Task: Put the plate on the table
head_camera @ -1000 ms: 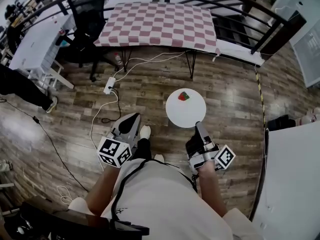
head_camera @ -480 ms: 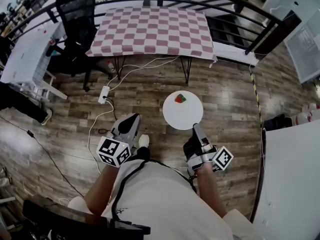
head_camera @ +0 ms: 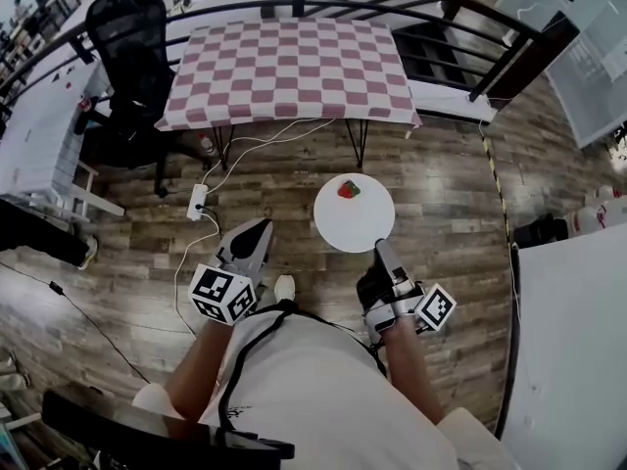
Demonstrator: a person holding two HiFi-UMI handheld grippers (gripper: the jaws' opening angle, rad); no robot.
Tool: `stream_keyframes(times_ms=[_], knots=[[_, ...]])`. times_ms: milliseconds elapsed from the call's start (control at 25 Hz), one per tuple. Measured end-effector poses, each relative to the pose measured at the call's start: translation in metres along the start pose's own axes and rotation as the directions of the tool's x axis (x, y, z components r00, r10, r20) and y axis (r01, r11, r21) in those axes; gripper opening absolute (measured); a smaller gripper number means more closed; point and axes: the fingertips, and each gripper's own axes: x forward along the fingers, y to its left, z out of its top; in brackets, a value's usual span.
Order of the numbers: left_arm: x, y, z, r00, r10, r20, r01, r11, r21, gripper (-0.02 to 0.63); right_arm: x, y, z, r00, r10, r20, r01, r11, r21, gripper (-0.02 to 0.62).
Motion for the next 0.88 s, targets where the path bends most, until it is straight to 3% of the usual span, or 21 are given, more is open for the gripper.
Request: stream_keyframes(times_ms=[880], knots=[[0.035, 0.117, 0.024, 0.999, -0.052, -0.011, 0.052, 0.998, -0.018, 0.006, 0.112, -0.018, -0.020, 0.999, -0.012, 0.046, 0.012, 1.000, -0.018, 0.020]])
